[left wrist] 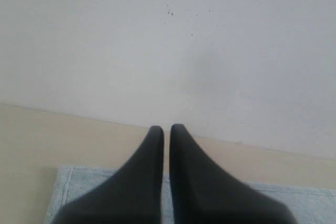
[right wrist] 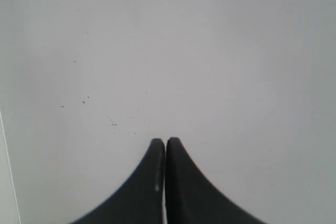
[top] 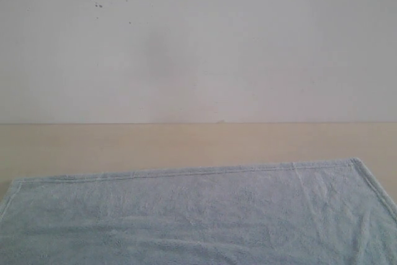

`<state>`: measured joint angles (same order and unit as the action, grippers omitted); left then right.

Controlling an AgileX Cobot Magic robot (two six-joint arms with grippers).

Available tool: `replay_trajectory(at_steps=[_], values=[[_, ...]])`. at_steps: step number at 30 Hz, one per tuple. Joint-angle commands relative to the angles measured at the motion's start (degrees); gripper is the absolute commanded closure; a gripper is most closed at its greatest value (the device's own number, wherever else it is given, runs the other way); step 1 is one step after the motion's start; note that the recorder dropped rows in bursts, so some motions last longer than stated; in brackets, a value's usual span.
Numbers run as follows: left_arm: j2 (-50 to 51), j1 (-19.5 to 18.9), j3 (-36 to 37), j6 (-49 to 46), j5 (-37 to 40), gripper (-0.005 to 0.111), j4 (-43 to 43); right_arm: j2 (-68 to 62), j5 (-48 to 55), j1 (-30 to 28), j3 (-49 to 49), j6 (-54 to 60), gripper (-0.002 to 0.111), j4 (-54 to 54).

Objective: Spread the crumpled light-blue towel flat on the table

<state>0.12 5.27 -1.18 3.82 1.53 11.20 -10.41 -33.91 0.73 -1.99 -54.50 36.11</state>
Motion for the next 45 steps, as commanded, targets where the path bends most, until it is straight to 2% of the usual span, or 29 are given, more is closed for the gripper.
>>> replay_trajectory(at_steps=[1,22,24,30,39,45], values=[[-0.1,-0.1,1.2,0.3,-1.5,0.103,-0.2,6.4,-0.6,-0.2,2.0,0.2,0.108,0.4],[-0.1,-0.1,1.2,0.3,0.1,0.103,-0.2,9.8,-0.7,-0.2,2.0,2.2,0.108,0.3],[-0.1,-0.1,1.2,0.3,0.1,0.103,-0.2,10.4,4.8,-0.2,2.0,13.7,0.108,0.2],[-0.1,-0.1,1.2,0.3,0.0,0.103,-0.2,10.4,9.9,-0.2,2.0,22.9,0.108,-2.2],[-0.1,-0.1,1.2,0.3,0.0,0.103,-0.2,10.4,28.7,-0.2,2.0,27.0,0.108,-11.0],[-0.1,-0.1,1.2,0.3,0.0,0.103,-0.2,10.4,33.9,-0.2,2.0,29.3,0.108,-11.2]])
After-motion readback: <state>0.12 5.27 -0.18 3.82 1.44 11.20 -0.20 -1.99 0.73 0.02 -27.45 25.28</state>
